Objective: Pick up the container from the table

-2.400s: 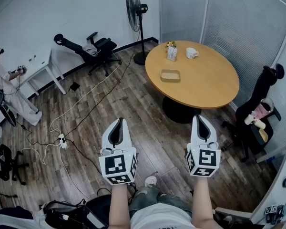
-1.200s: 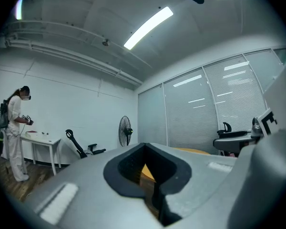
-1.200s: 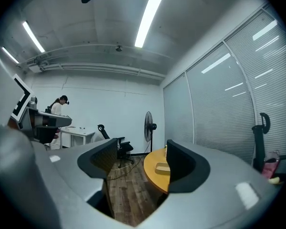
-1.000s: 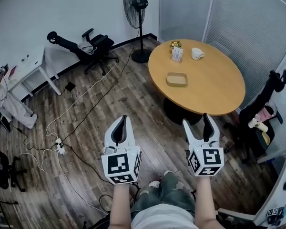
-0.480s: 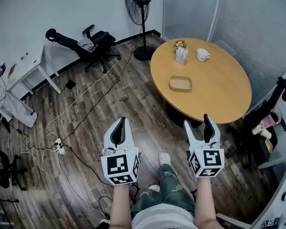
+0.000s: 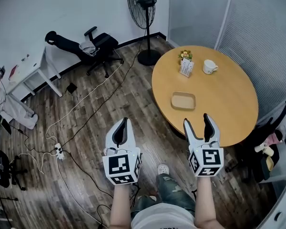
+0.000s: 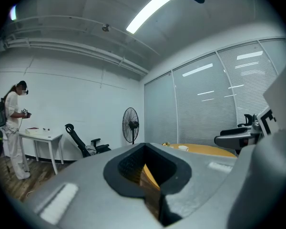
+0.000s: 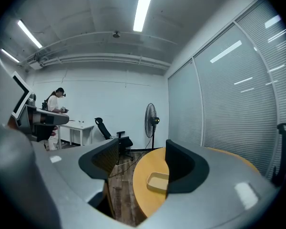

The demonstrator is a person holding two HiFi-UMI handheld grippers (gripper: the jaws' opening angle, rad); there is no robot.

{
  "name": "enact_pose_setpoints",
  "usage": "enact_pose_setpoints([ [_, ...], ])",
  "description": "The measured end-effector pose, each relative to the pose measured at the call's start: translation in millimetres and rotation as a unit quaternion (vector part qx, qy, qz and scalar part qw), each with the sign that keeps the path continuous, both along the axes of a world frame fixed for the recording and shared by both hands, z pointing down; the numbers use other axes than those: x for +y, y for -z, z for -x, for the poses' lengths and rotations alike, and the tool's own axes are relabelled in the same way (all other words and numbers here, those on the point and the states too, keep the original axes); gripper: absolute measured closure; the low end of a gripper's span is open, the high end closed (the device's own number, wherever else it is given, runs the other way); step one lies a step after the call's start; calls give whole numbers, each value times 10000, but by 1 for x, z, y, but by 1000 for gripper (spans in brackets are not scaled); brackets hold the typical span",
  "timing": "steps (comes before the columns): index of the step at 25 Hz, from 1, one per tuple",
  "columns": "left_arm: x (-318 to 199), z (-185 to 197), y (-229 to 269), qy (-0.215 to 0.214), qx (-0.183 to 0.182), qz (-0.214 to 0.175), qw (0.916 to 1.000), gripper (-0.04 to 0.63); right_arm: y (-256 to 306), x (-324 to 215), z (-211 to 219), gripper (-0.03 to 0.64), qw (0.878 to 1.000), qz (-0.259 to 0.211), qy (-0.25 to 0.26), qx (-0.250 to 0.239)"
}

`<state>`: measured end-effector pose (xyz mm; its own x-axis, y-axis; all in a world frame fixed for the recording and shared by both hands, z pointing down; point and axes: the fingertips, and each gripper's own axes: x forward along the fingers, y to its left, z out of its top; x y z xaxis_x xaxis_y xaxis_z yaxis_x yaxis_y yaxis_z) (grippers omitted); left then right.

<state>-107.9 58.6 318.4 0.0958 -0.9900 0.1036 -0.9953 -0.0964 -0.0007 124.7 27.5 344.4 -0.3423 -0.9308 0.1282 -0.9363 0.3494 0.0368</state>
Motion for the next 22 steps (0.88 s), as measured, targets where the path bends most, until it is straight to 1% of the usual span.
enact_pose_setpoints([
  [6, -63, -4, 5, 174, -29, 32, 9998, 595, 6, -70, -2, 302, 9998, 8, 180, 25],
  [13, -125, -15, 1, 298, -43, 84, 9995, 595, 0, -136, -11, 305, 9995, 61, 321, -9],
  [18, -146, -25, -8, 355, -101, 182, 9992, 595, -12, -162, -20, 305, 9991, 195, 362, -39],
  [22, -158, -22, -14, 397, -81, 299, 9987, 595, -20, -173, -18, 305, 9987, 327, 390, -43],
])
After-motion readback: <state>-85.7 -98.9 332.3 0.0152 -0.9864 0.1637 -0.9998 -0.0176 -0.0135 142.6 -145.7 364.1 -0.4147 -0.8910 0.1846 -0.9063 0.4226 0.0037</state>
